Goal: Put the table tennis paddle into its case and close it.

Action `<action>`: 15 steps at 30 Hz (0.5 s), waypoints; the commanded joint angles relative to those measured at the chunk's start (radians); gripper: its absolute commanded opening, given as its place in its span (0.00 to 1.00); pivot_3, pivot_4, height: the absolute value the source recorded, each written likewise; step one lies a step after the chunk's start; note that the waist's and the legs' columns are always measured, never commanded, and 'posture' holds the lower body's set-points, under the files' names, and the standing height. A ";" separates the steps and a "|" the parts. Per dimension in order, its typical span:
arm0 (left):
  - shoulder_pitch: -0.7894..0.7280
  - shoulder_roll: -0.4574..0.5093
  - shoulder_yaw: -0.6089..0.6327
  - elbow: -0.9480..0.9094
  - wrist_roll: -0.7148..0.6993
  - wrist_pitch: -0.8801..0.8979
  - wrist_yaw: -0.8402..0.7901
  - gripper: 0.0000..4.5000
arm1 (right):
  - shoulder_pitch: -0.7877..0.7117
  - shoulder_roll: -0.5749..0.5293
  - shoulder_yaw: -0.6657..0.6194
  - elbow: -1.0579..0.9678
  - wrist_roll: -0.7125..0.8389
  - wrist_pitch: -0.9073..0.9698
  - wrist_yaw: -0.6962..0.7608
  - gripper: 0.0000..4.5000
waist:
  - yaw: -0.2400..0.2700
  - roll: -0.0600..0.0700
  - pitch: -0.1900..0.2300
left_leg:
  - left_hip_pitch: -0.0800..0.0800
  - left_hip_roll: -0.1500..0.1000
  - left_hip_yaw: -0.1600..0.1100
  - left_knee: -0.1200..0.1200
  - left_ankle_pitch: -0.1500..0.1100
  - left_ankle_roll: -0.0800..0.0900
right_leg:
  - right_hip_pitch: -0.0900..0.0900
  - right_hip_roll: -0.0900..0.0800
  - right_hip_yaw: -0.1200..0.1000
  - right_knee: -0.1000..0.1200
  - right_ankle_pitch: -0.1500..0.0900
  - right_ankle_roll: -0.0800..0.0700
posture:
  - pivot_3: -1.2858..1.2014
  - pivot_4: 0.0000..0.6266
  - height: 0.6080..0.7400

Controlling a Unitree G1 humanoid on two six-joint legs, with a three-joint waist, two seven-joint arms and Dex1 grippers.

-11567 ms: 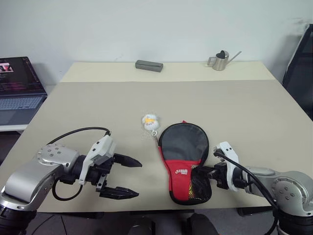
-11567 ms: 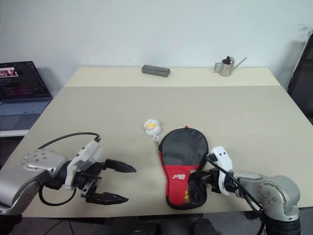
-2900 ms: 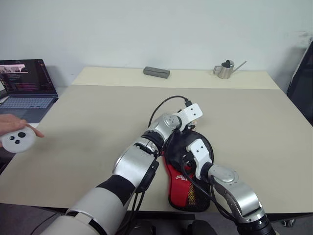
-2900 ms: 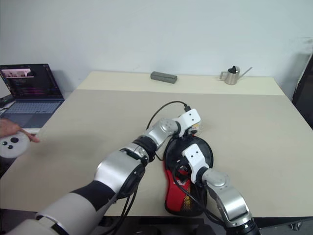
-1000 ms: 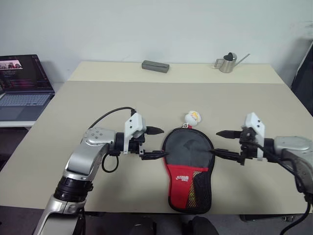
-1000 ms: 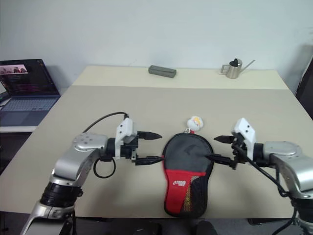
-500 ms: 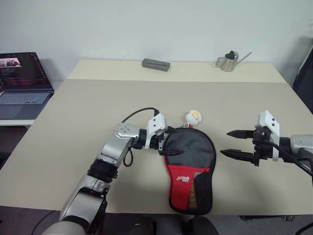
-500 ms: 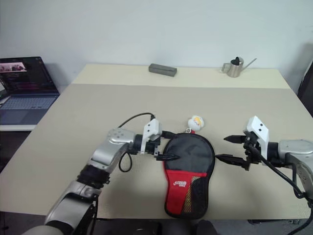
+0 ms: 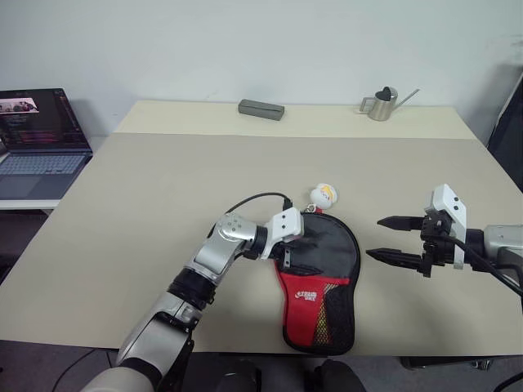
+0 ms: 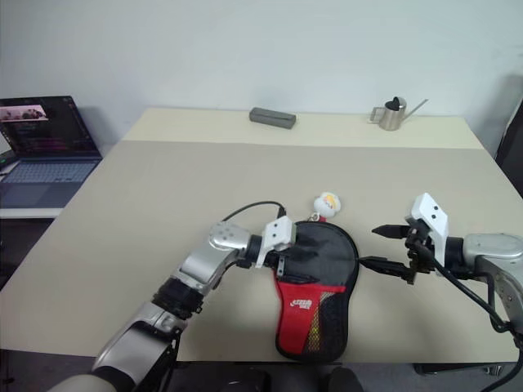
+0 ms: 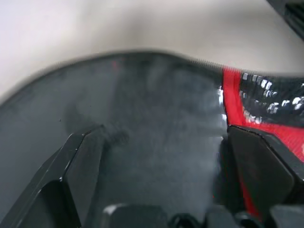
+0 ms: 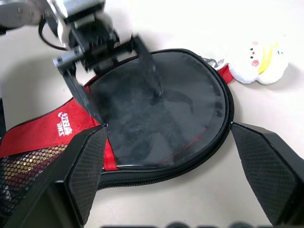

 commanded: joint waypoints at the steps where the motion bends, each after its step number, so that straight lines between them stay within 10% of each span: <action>1: 0.001 -0.023 -0.019 0.040 0.020 -0.015 0.009 0.99 | -0.010 -0.003 -0.022 -0.039 0.020 -0.014 0.000 1.00 | 0.001 0.000 0.000 | 0.000 0.000 0.000 0.000 0.000 0.000 | 0.000 0.000 0.000 0.000 0.000 0.000 | 0.52 0.24 1.00; 15: 0.001 -0.042 -0.055 0.103 0.043 0.001 -0.042 0.99 | -0.054 0.016 0.013 -0.018 0.008 -0.020 -0.010 1.00 | 0.001 0.001 -0.001 | 0.003 0.000 0.000 0.001 0.000 0.000 | 0.002 0.000 0.000 0.002 0.000 0.000 | 0.52 0.24 1.00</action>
